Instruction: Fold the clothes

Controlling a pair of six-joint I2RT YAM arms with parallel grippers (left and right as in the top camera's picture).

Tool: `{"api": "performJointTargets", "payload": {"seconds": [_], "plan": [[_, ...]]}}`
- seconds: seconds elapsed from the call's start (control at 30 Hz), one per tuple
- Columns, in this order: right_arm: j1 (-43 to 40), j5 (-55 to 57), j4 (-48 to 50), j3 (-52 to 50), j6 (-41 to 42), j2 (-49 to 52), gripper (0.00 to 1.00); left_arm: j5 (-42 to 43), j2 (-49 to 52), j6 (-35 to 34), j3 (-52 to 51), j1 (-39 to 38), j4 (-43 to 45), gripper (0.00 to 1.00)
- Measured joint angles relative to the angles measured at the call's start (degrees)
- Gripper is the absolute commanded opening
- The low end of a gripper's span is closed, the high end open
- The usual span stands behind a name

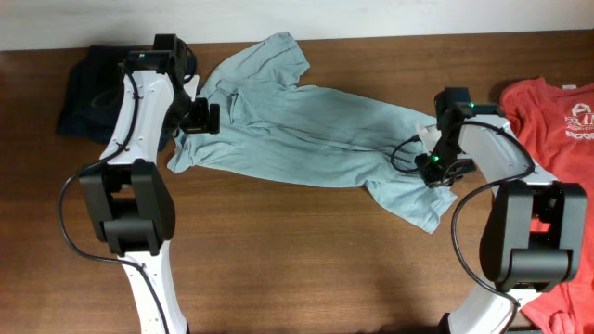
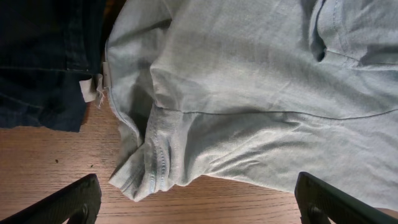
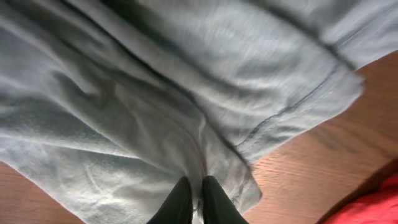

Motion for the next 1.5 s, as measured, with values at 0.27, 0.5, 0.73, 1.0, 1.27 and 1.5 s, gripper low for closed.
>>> {"api": "performJointTargets", "payload": {"seconds": [0.27,0.5,0.73,1.0,1.27,1.5], "plan": [[0.0,2.2,5.5,0.1,-3.2,0.0,0.12,0.0,0.0,0.0,0.0,0.0,0.0,0.99],[0.0,2.8,9.9,0.2,-5.2,0.0,0.12,0.0,0.0,0.0,0.0,0.0,0.0,0.99],[-0.3,3.0,11.3,0.2,-7.4,0.0,0.13,0.0,0.0,0.0,0.0,0.0,0.0,0.99],[-3.7,3.4,14.6,-0.6,-8.4,0.0,0.48,0.0,0.0,0.0,0.0,0.0,0.0,0.99],[-4.2,3.5,15.2,0.3,-5.8,0.0,0.5,0.0,0.0,0.0,0.0,0.0,0.0,0.99],[-2.4,-7.6,1.1,10.2,2.8,0.0,0.36,0.0,0.0,0.0,0.0,0.0,0.0,0.99]]}}
